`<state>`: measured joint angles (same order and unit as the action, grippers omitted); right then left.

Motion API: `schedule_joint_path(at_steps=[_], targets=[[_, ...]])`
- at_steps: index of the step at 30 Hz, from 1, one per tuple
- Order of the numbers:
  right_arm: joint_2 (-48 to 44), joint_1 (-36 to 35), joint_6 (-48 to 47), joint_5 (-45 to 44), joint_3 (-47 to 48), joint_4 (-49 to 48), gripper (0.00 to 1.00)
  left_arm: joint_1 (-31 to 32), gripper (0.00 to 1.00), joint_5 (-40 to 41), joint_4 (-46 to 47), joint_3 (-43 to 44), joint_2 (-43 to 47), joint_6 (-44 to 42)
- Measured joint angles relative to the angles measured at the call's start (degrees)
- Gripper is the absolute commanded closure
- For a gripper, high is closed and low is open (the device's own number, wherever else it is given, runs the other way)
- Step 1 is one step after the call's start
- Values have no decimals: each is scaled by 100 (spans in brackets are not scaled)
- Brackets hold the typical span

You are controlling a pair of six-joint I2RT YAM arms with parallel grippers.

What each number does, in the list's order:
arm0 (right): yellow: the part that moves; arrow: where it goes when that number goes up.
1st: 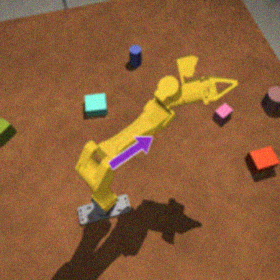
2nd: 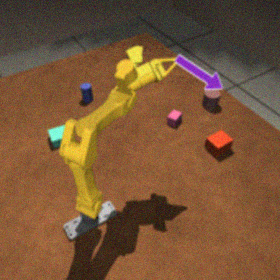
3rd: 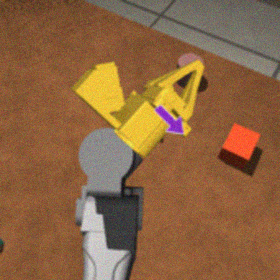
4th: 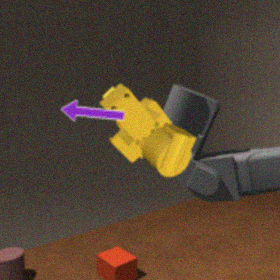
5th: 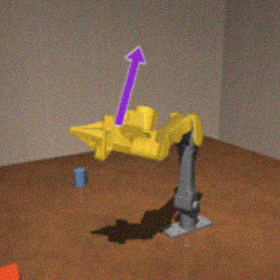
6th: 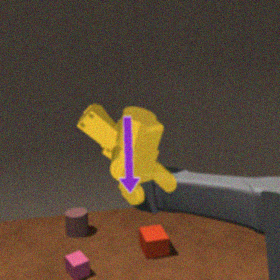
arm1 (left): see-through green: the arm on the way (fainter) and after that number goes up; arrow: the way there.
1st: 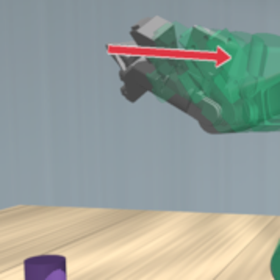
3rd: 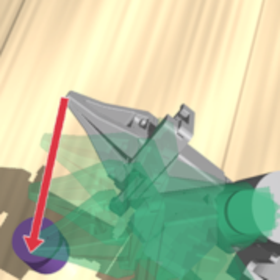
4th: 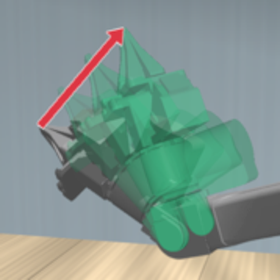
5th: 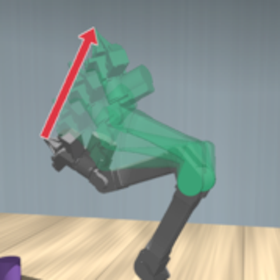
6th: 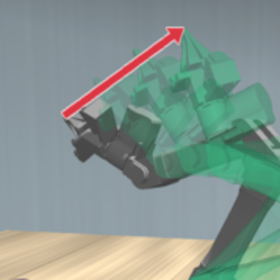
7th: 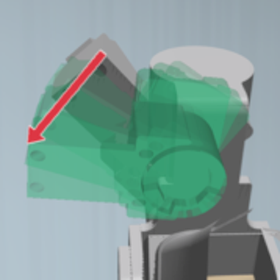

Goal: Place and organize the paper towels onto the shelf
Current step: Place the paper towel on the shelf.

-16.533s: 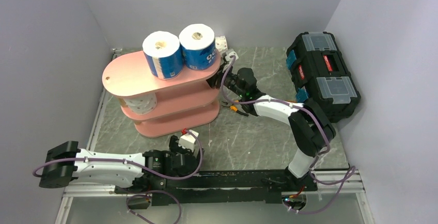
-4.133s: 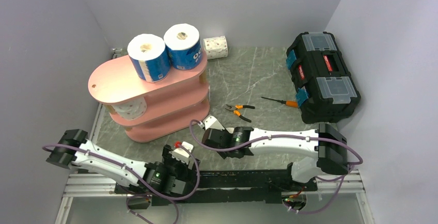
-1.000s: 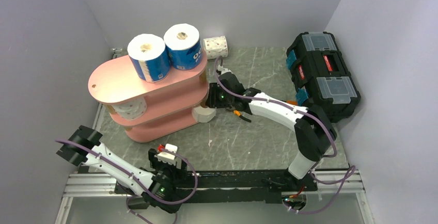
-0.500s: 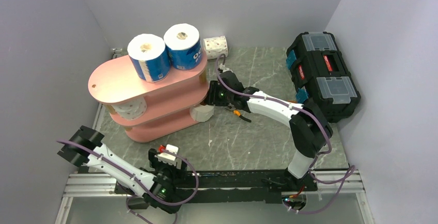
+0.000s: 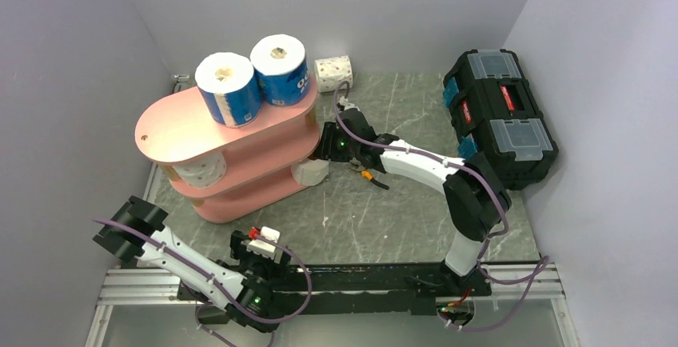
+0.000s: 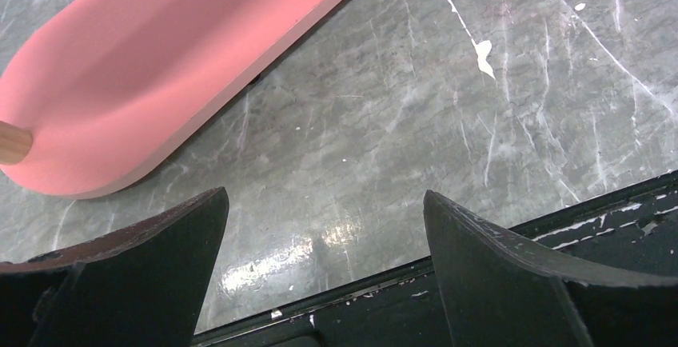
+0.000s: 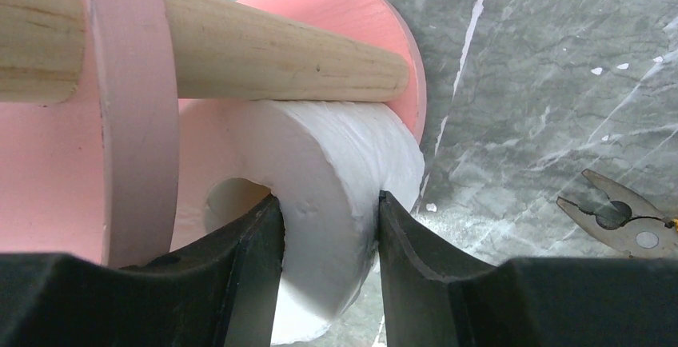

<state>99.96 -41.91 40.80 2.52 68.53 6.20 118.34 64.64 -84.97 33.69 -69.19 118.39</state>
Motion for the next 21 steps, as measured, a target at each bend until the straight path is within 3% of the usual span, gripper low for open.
schedule_joint_path(at_steps=[8,21], targets=[[39,20,140,83,4,-76,46,59,1,0,-144,20,-111,0],[96,31,476,98,-15,-227,41,133,1,0,-306,105,-295,0]])
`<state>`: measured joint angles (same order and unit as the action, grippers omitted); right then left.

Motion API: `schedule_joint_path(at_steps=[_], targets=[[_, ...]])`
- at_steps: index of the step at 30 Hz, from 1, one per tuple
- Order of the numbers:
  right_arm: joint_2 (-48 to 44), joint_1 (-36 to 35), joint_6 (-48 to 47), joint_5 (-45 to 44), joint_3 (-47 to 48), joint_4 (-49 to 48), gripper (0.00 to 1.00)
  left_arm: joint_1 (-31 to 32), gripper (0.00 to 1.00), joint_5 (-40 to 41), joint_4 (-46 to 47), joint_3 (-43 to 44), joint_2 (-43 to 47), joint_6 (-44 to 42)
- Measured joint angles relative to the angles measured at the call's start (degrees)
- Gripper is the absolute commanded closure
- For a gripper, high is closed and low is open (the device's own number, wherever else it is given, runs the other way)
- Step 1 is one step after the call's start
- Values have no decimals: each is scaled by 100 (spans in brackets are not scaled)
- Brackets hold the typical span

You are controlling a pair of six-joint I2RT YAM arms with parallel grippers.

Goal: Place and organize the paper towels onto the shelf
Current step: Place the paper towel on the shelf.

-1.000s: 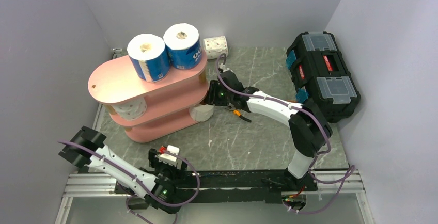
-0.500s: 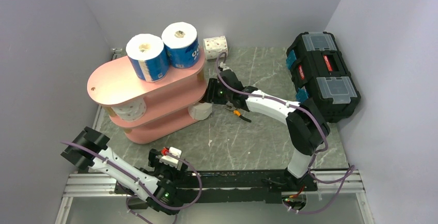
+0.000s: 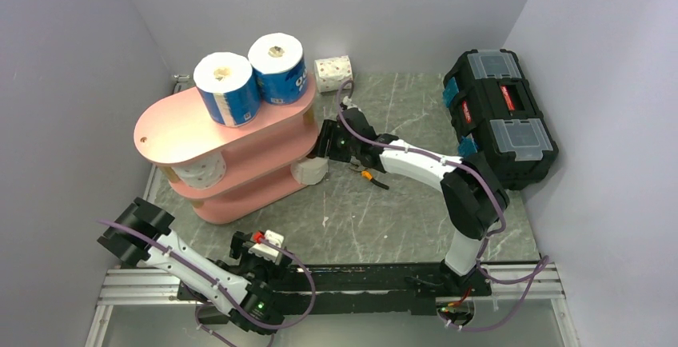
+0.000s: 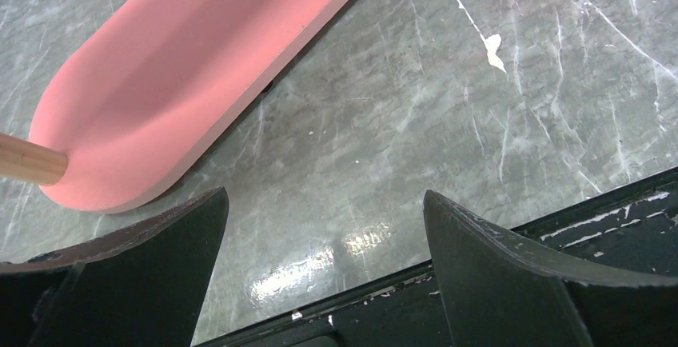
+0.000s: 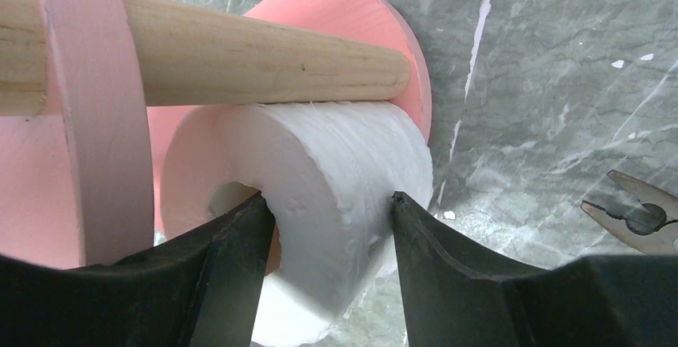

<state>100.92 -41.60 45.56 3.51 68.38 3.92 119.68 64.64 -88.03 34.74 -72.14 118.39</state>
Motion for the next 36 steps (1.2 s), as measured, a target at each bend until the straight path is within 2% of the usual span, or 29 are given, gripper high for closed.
schedule_joint_path(at_steps=[6,13,22,24,29,36], targets=[[0,-59,173,-13,-61,-101,42,46,1,0,-44,0,-11,0],[-4,-271,275,-7,-63,-151,53,81,1,2,-81,2,-11,0],[-11,-450,514,160,-114,-343,55,122,1,11,-81,0,-13,0],[-15,-463,577,157,-149,-409,51,133,1,13,-83,0,-13,0],[-42,-468,662,136,-160,-404,35,144,1,13,-83,0,-13,0],[-44,-501,743,162,-160,-612,30,153,1,13,-83,0,-13,0]])
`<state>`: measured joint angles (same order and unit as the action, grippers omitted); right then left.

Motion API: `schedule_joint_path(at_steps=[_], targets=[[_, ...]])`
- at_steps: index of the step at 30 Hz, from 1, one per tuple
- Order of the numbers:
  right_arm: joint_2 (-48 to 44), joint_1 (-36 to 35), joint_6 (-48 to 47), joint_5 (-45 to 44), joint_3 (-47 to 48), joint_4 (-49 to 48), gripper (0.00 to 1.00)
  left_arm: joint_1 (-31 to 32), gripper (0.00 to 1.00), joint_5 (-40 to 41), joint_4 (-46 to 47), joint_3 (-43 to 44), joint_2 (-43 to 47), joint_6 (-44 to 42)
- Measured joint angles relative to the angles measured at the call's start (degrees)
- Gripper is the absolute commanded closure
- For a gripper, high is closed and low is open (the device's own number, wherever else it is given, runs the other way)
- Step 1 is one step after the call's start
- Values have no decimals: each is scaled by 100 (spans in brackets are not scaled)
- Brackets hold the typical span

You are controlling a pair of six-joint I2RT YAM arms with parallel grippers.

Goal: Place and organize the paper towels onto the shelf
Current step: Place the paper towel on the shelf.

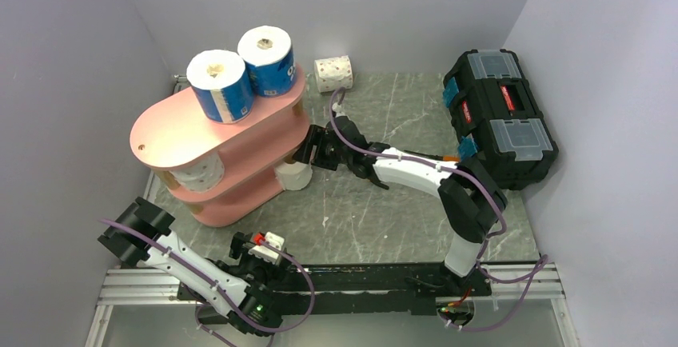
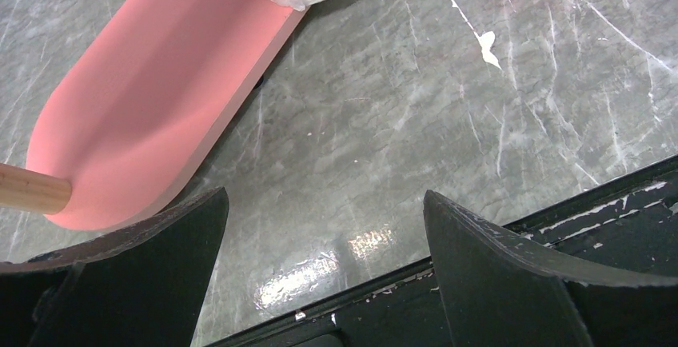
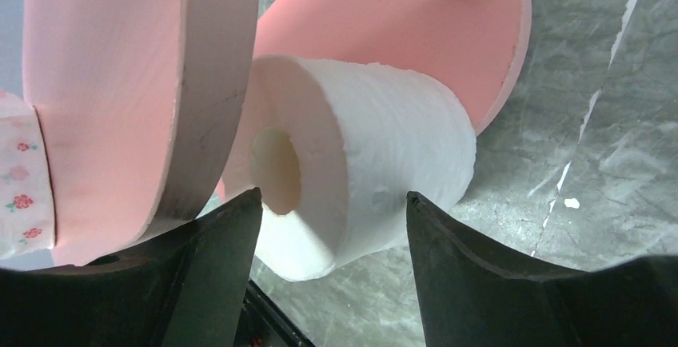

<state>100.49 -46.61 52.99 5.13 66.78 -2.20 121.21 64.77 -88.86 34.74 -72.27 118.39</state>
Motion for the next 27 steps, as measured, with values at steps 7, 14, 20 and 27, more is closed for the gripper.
schedule_joint_path(at_steps=[7,14,20,27], targets=[[-160,-11,-13,0,-68,-15,24,0,1,2,0,0,-2,0],[-774,-11,-55,-61,-343,-188,20,2,1,2,0,2,-42,0],[-1633,-11,-319,-260,-1056,-361,25,2,1,2,-2,2,-63,0],[-2227,-61,-1268,-160,-2406,-1257,27,2,1,4,-2,7,-63,0]])
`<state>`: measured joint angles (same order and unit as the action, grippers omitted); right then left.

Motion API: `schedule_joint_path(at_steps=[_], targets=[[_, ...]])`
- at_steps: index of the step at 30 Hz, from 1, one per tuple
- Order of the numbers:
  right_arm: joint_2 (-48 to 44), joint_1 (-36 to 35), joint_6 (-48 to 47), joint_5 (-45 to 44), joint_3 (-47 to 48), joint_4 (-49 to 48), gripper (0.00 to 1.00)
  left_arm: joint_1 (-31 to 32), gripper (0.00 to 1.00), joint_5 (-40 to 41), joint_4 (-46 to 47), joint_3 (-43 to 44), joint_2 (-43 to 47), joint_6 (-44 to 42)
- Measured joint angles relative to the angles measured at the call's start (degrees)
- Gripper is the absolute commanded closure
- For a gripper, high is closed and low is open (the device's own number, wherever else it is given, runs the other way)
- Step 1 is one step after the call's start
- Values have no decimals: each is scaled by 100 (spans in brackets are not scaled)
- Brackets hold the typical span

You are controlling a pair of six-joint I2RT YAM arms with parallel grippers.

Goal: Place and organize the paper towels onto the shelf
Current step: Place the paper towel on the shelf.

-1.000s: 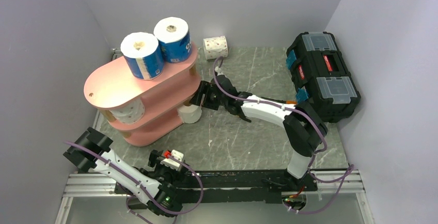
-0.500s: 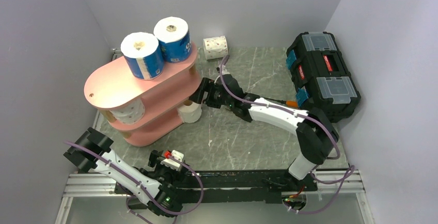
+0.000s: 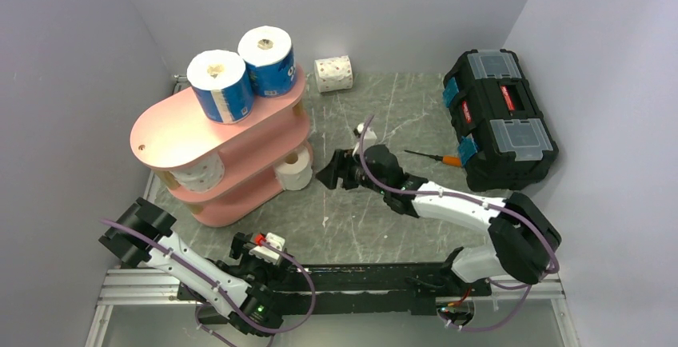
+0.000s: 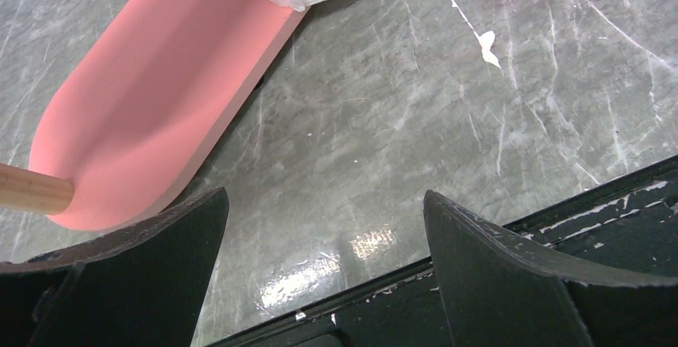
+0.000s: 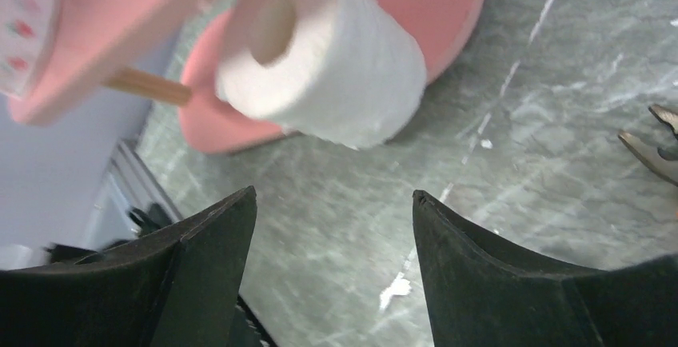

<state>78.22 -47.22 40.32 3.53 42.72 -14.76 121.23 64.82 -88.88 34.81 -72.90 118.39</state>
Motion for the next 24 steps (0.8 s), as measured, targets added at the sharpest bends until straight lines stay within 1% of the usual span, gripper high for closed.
schedule_joint_path(at_steps=[4,8,13,19,24], targets=[[129,-79,-525,15,-656,-723,26,0,1,0,0,66,2,0],[575,-94,-874,70,-686,-1338,26,0,1,0,-2,94,31,0],[1224,-94,-1132,192,-356,-1801,26,4,1,-2,-4,94,33,2],[1864,-94,-1241,385,240,-2011,27,9,1,-2,-4,101,26,0],[2188,-94,-1237,527,525,-2100,27,9,1,-2,-4,103,26,2]])
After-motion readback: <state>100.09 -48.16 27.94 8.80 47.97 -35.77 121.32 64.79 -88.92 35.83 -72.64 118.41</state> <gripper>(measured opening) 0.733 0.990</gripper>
